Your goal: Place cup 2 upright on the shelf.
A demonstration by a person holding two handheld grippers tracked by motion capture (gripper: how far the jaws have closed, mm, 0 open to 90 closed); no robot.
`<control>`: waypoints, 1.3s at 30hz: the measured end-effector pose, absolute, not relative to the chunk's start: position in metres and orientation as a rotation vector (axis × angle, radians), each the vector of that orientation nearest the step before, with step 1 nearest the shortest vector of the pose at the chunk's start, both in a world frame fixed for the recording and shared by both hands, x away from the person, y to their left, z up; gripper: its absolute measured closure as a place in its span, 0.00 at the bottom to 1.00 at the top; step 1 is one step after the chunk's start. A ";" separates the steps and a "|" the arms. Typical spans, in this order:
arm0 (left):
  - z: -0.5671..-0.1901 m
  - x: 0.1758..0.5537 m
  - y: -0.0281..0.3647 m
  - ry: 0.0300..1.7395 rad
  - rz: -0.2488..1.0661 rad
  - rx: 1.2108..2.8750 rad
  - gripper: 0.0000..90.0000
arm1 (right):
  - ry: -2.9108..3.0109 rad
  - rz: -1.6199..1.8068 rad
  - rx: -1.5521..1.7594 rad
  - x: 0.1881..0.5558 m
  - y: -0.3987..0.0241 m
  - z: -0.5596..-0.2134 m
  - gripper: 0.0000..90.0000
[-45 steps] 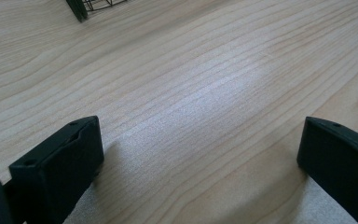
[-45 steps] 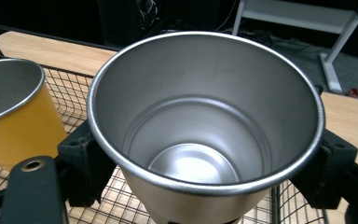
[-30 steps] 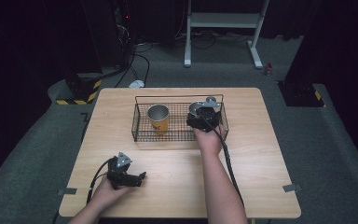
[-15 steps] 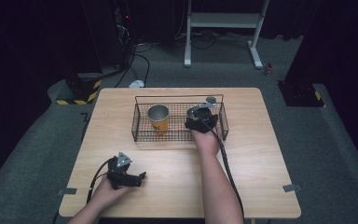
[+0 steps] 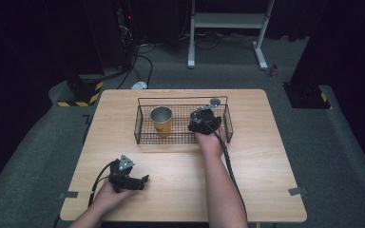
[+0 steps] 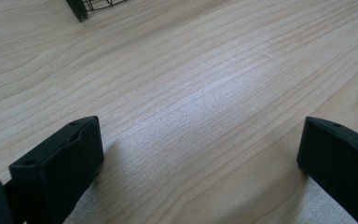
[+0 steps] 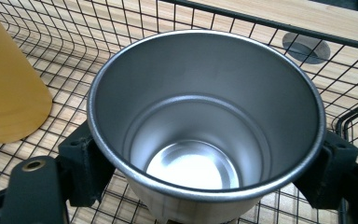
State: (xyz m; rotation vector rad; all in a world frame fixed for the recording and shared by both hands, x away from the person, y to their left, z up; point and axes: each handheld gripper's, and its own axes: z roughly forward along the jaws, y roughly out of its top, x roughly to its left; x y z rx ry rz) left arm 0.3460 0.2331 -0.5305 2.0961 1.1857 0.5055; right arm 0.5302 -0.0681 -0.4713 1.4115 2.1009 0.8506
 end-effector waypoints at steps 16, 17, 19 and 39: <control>-0.531 0.346 0.233 1.184 0.506 2.096 0.01 | 2.158 0.805 1.441 0.535 -0.061 -0.469 0.19; -0.530 0.346 0.233 1.184 0.506 2.097 0.01 | 2.159 0.809 1.444 0.535 -0.061 -0.469 0.18; -0.531 0.346 0.233 1.184 0.506 2.096 0.01 | 2.161 0.810 1.447 0.535 -0.061 -0.468 0.16; -0.531 0.346 0.233 1.183 0.508 2.096 0.01 | 2.106 0.901 1.439 0.521 -0.073 -0.448 0.11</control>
